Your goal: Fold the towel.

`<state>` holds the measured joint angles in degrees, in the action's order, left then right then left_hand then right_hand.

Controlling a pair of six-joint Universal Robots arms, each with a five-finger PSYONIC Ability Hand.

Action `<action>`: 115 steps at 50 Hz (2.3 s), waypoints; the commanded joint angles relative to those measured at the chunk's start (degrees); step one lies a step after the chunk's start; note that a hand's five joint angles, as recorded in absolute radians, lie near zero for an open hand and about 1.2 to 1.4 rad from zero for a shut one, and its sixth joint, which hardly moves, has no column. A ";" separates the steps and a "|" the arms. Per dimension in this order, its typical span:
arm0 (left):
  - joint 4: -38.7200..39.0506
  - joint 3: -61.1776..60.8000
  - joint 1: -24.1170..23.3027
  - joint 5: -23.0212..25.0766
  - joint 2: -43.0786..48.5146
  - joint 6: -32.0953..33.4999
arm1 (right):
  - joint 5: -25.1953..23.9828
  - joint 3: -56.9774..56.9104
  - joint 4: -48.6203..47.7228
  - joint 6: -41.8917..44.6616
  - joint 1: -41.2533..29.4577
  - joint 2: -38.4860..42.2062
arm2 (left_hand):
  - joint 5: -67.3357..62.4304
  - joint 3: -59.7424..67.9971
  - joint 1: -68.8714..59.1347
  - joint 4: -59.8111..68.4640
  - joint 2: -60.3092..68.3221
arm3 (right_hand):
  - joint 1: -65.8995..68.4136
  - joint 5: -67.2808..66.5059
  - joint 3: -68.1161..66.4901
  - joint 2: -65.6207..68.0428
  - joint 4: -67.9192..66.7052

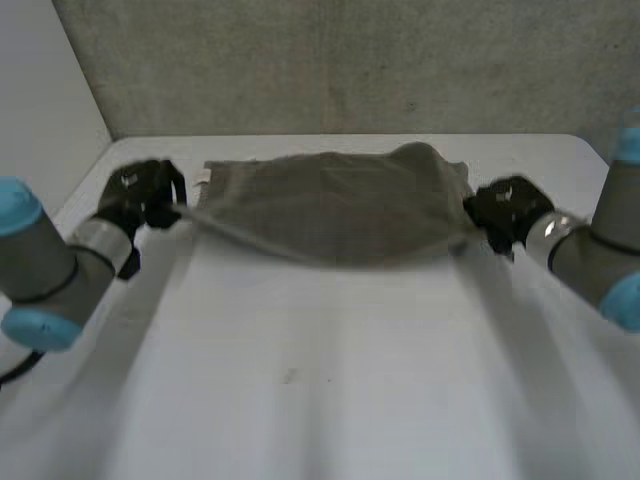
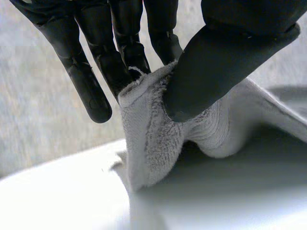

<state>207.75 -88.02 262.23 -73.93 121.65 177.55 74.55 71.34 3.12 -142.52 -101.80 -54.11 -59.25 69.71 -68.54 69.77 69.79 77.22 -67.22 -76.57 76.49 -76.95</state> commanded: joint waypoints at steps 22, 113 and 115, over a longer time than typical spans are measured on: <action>-13.15 -23.60 9.18 9.85 -45.70 8.95 | -0.37 20.25 10.59 3.13 10.92 -43.10 | -10.75 10.29 -11.46 10.23 10.21 | 2.78 -2.78 -3.43 3.51 -3.05; -10.35 -10.59 0.39 0.90 -17.41 9.48 | 3.59 12.40 6.45 -6.30 6.17 -18.93 | 59.25 -59.71 58.54 -59.77 -59.79 | -67.22 67.22 66.57 -66.49 66.95; -9.21 -12.17 0.39 0.81 -17.76 9.04 | 3.50 15.03 6.46 -4.71 6.26 -19.01 | 59.25 -59.71 58.54 -59.77 -59.79 | -65.48 65.48 64.83 -64.75 65.21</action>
<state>196.54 -96.56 262.63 -72.99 105.25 187.15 78.54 77.26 4.92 -153.02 -96.72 -73.15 -1.63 9.59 -10.11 9.60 9.54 13.72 -3.51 -14.13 14.41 -15.20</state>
